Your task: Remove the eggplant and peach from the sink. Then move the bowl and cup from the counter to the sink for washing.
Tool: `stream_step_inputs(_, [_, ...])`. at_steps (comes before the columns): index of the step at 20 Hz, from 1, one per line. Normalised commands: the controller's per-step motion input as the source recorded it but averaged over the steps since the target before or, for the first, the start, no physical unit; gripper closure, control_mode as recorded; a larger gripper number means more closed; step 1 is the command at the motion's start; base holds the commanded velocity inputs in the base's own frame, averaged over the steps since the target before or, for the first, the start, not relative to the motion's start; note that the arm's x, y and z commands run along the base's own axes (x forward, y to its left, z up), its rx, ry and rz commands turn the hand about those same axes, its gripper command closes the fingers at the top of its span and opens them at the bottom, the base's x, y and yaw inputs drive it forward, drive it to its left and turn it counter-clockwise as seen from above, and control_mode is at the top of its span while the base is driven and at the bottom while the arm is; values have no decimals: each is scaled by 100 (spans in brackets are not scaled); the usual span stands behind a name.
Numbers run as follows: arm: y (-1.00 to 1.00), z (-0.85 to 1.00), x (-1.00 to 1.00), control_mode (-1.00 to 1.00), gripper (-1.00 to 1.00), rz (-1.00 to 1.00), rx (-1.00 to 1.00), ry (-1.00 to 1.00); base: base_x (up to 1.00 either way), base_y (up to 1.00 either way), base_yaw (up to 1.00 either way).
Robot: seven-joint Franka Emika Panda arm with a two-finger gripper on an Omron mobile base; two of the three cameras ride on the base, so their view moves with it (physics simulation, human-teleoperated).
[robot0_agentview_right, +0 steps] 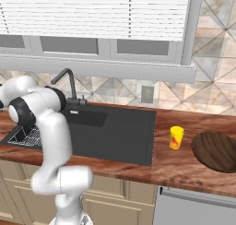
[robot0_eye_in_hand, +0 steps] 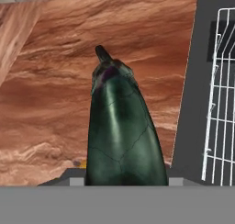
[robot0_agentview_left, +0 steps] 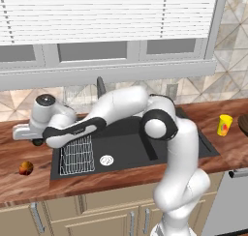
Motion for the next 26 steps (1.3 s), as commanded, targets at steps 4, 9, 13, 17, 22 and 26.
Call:
stream_step_inputs(4, [9,-7,12,-100,100,-5,0,0,0,0,0])
stream_step_inputs(9, [6,-8,12,-100,100,-6,0,0,0,0,0])
stream_step_inputs(13, [5,-10,11,-100,100,-6,0,0,0,0,0])
stream_step_inputs(17, [5,-10,11,-100,100,-7,0,0,0,0,0])
stream_step_inputs(22, [6,-11,12,-100,100,-7,0,1,0,0,0])
stream_step_inputs(26, [8,-11,11,-100,100,-7,0,1,0,0,0])
